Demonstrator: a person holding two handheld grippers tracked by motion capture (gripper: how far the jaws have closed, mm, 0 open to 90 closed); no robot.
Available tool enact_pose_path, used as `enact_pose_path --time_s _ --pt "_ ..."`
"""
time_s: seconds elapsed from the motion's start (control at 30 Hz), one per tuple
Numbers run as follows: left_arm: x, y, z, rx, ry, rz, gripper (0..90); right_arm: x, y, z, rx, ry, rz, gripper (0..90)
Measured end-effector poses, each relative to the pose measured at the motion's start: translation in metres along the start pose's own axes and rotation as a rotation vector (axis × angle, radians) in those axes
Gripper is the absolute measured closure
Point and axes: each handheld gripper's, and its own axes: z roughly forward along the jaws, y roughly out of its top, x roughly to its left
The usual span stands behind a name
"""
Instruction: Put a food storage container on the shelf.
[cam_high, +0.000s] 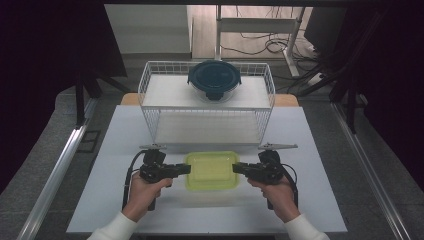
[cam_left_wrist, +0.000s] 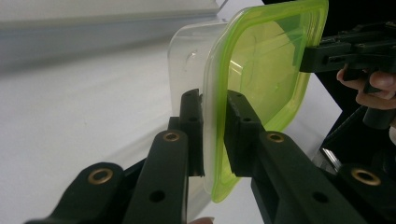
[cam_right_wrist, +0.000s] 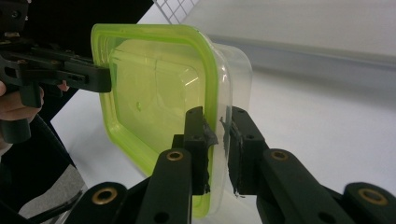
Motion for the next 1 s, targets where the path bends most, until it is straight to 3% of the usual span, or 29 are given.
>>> enact_pose_path --time_s 1.0 --pt "-0.033 0.077 -0.056 -0.128 0.014 0.132 79.5 0.030 0.075 -0.034 -0.123 0.008 -0.116 77.7"
